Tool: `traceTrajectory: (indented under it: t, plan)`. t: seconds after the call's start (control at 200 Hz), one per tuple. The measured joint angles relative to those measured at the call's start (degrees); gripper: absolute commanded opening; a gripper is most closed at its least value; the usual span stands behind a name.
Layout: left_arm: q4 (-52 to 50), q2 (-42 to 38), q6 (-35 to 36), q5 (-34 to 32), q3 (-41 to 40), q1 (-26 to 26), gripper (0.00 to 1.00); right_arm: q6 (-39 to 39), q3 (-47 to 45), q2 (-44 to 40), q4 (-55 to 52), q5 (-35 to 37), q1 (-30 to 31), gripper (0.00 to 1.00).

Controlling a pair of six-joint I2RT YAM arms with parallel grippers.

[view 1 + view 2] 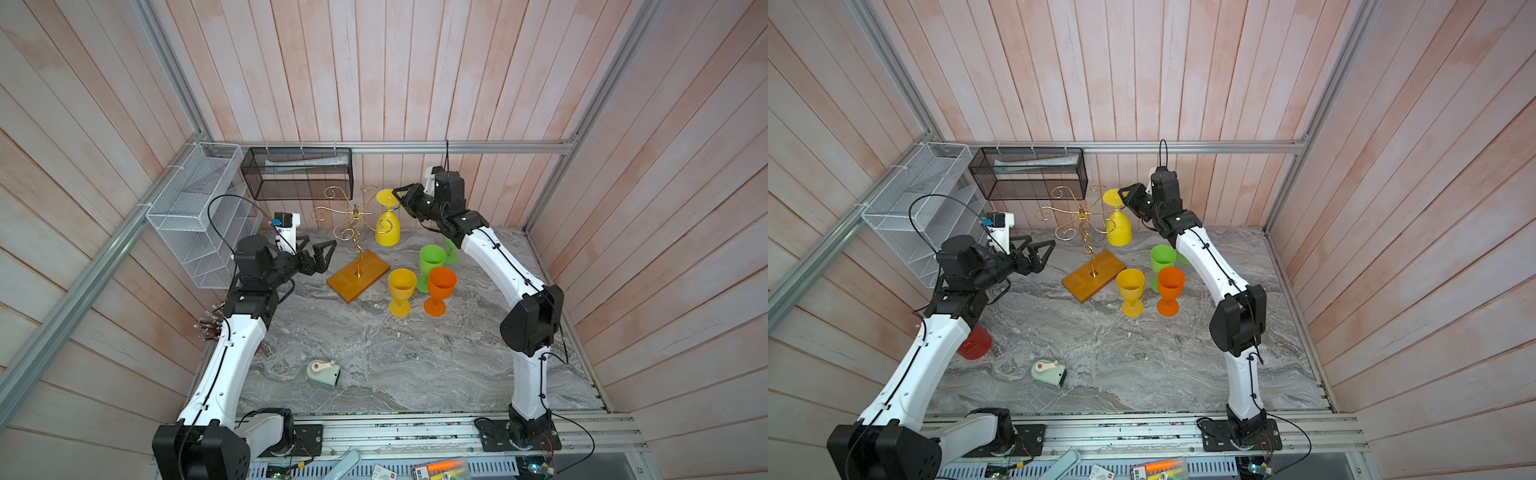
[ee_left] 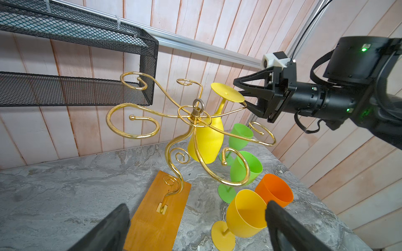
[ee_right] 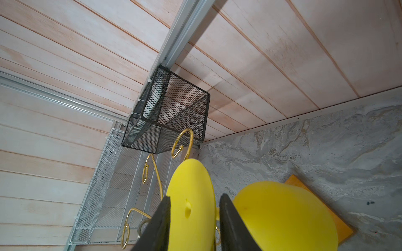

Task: Take the wine glass off the wine glass rack
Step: Pick up the wine glass from the wine glass rack.

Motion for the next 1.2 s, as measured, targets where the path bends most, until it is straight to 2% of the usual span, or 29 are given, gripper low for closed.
traceTrajectory:
  t: [0.6, 1.2]
  plan:
    - [0.0, 0.0, 0.0, 0.0, 0.0, 0.0, 0.99, 0.0, 0.0, 0.0, 0.4, 0.5, 0.1, 0.28]
    - [-0.1, 0.3, -0.2, 0.0, 0.0, -0.2, 0.99, -1.4, 0.0, 0.0, 0.6, 2.1, 0.2, 0.37]
